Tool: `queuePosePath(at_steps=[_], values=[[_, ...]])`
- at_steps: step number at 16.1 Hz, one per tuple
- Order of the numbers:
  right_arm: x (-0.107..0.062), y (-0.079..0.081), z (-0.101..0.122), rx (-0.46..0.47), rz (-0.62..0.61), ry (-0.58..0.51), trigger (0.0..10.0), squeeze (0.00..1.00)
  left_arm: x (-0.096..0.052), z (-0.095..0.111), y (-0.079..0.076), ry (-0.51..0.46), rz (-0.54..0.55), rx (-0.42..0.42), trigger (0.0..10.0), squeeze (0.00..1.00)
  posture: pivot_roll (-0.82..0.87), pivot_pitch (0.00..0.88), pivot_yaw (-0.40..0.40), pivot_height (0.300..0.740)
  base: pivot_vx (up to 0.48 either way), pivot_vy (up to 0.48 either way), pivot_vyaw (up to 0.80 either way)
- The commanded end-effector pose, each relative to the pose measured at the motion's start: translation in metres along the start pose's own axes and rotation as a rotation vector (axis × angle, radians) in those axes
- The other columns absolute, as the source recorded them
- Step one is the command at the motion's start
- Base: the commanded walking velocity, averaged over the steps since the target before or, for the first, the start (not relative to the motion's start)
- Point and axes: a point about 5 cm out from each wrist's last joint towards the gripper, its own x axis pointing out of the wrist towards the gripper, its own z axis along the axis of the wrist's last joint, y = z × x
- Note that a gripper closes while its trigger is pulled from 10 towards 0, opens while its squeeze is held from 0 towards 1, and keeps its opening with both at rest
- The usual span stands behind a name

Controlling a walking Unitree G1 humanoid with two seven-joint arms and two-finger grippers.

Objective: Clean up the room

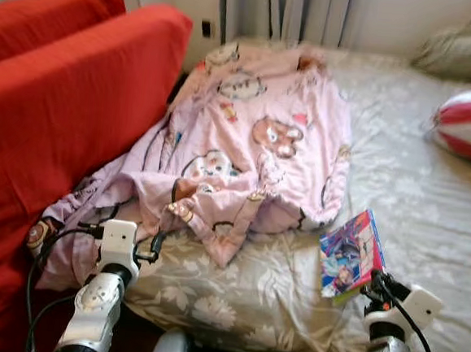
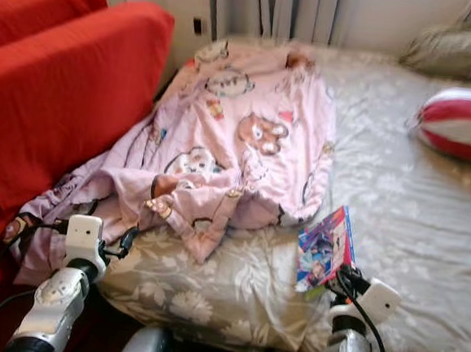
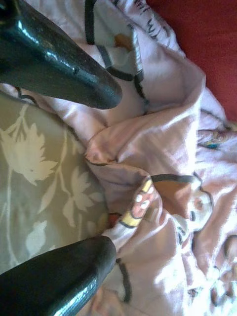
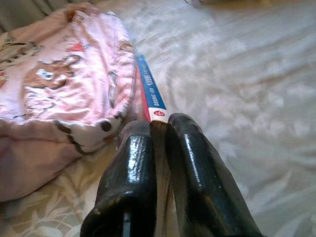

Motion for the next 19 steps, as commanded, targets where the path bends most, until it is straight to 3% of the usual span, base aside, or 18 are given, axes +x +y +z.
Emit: queuePosePath(at_steps=[1,2,3,4,8,11,17,19], values=[[0.000,0.008,0.014,-0.103,0.061,-0.034,0.0,0.00,0.000,-0.013,0.003,0.048,0.027,0.013,10.0,0.00,0.03,0.000,-0.006,0.636,0.000,0.000,0.00],[-0.001,0.009,0.018,-0.148,0.079,-0.038,0.0,0.00,0.000,-0.017,0.002,0.068,0.031,0.008,10.0,0.00,0.02,0.000,-0.007,0.636,0.000,0.000,0.00],[-0.003,0.007,0.019,-0.187,0.089,-0.039,2.2,0.00,-0.002,-0.023,0.000,0.099,0.029,0.002,10.0,0.00,0.01,0.000,-0.006,0.636,0.000,0.000,0.00],[-0.003,0.006,0.019,-0.207,0.088,-0.030,10.0,0.00,-0.003,-0.028,-0.002,0.125,0.029,-0.008,10.0,0.00,0.01,0.000,-0.005,0.636,0.000,0.000,0.00],[-0.002,0.022,0.019,-0.213,0.150,-0.024,10.0,0.00,-0.014,-0.057,-0.009,0.279,0.007,-0.049,10.0,0.00,0.01,0.000,-0.005,0.641,0.000,0.000,0.00],[0.000,0.033,0.015,-0.219,0.180,0.003,10.0,0.00,-0.023,-0.072,-0.011,0.358,0.009,-0.059,10.0,0.00,0.01,0.000,-0.009,0.676,0.000,0.000,0.00],[-0.003,0.034,0.017,-0.209,0.188,0.004,10.0,0.00,-0.040,-0.092,-0.013,0.451,0.001,-0.050,10.0,0.00,0.00,0.000,-0.012,0.740,0.000,0.000,0.00],[-0.002,0.033,0.016,-0.212,0.183,0.013,10.0,0.00,-0.044,-0.097,-0.012,0.478,-0.001,-0.042,10.0,0.00,0.00,0.000,-0.010,0.740,0.000,0.000,0.00]])
